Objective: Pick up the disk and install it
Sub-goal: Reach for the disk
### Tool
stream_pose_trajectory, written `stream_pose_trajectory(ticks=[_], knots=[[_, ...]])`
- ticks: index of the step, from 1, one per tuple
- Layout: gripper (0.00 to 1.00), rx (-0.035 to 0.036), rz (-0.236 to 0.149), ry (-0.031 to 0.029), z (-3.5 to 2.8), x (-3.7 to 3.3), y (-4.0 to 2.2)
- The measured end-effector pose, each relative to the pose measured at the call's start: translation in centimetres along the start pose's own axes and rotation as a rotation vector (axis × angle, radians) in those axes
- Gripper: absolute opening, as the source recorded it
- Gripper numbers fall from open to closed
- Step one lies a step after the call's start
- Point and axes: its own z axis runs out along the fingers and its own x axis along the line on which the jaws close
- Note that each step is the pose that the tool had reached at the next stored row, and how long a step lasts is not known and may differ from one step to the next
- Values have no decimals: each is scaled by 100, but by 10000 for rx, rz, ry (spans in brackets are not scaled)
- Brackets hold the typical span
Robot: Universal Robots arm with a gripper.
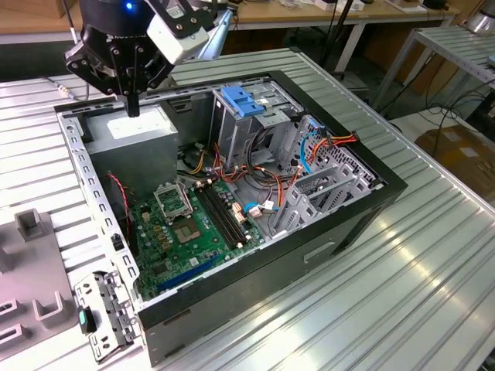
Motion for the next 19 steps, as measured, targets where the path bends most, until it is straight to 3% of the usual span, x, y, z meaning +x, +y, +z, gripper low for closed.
stream_pose_trajectory(ticks=[19], knots=[[11,0,0,0,-1,126,-9]])
